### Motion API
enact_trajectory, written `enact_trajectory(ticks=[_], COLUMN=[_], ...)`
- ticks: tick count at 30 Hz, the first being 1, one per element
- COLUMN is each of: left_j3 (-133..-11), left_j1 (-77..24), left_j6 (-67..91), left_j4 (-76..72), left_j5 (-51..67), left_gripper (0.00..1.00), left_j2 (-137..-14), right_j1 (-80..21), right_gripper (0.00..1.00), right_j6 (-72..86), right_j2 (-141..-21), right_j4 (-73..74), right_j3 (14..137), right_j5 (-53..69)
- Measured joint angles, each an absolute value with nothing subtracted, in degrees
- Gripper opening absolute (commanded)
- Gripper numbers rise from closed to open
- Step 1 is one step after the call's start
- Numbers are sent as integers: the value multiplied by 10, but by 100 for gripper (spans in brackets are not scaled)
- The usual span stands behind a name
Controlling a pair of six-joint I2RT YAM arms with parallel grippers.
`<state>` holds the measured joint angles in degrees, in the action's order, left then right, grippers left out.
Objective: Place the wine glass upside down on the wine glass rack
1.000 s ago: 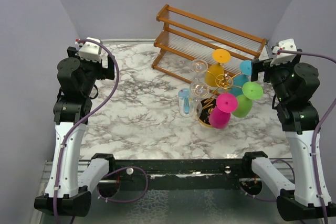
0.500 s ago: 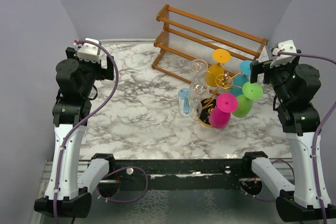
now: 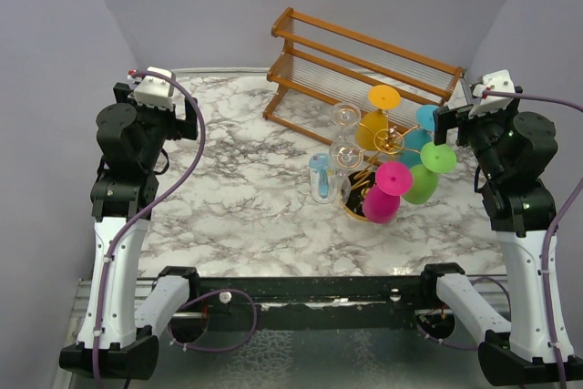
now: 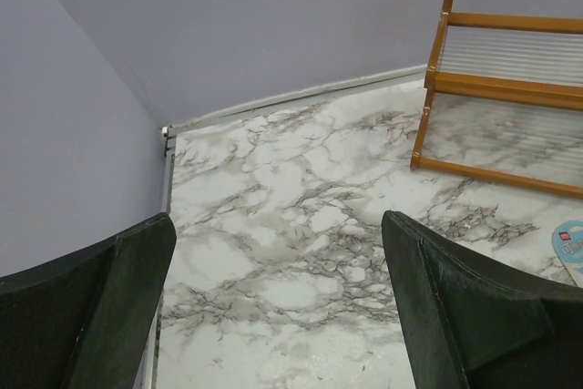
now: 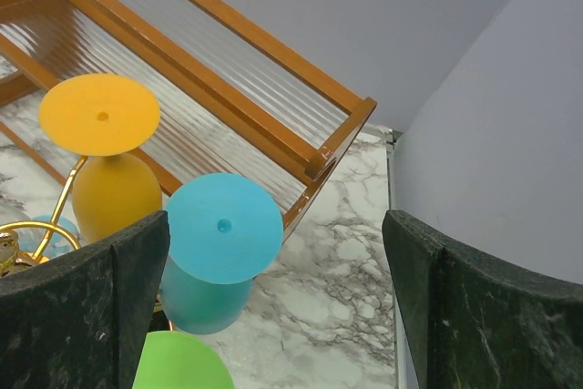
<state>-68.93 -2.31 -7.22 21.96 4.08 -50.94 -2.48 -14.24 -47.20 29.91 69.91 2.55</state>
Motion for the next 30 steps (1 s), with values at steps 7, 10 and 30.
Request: enact_trajectory(ticks=[7, 10, 30], left_j3=[-688, -688, -685], left_j1=[-23, -23, -23], left_j6=[-72, -72, -73], left_j4=[220, 220, 220], left_j5=[41, 41, 41], left_gripper=[99, 99, 99], left_j2=[-508, -508, -506], right_j1=[-22, -21, -18], right_gripper=[100, 100, 100], right_j6=[-142, -142, -142], right_j2=[-472, -472, -471], right_j4=[299, 299, 299], right_j3=[699, 699, 699], right_j5=[29, 30, 40])
